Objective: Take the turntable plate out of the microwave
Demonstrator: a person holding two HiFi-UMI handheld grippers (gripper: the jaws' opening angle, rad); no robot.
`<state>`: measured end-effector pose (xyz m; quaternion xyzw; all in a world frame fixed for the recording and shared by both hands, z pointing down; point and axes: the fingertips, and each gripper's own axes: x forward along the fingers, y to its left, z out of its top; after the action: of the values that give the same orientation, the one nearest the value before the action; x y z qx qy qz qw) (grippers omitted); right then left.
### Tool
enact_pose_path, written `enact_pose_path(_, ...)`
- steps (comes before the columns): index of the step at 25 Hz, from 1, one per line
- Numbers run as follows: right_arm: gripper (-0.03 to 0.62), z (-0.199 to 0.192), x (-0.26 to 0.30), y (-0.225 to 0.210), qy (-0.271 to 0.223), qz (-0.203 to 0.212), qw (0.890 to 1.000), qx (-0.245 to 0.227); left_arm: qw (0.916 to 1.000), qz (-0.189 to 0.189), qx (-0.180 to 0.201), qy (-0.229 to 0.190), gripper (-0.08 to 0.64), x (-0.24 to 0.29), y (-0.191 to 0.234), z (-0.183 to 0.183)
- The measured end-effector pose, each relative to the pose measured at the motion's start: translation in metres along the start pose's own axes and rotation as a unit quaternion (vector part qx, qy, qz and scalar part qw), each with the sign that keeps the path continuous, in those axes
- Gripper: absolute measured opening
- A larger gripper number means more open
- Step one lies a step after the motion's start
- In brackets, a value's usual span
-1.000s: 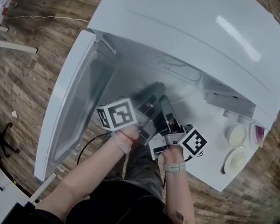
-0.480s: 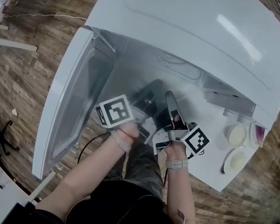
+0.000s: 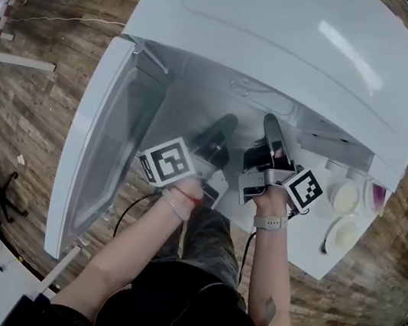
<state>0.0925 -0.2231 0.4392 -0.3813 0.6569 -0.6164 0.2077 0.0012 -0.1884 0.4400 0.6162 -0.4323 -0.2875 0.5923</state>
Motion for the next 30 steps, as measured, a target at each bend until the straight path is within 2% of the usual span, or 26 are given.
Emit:
enact_pose_path(5, 0.086, -0.001, 0.003, -0.003, -0.002, 0.009, 0.999, 0.035, 1.0000, -0.005, 0.003, -0.002, 0.051, -0.001, -0.001, -0.001)
enact_pose_path(9, 0.055, -0.001, 0.003, 0.001, -0.002, 0.023, 1.000, 0.021, 0.9998, -0.006, 0.014, -0.009, 0.051, 0.000, -0.002, 0.001)
enact_pose_path(15, 0.044, 0.001, 0.002, 0.010, -0.015, 0.053, 0.998, 0.020, 0.9993, -0.020, 0.018, -0.027, 0.052, -0.001, -0.008, 0.003)
enact_pose_path(22, 0.040, -0.005, -0.005, 0.008, -0.008, 0.057, 0.997, 0.042, 0.9994, -0.014, 0.009, -0.032, 0.052, -0.008, -0.005, 0.000)
enact_pose_path(30, 0.038, -0.009, -0.007, 0.008, 0.006, 0.063, 0.997, 0.054, 0.9981, -0.034, 0.009, -0.052, 0.052, -0.008, -0.003, 0.002)
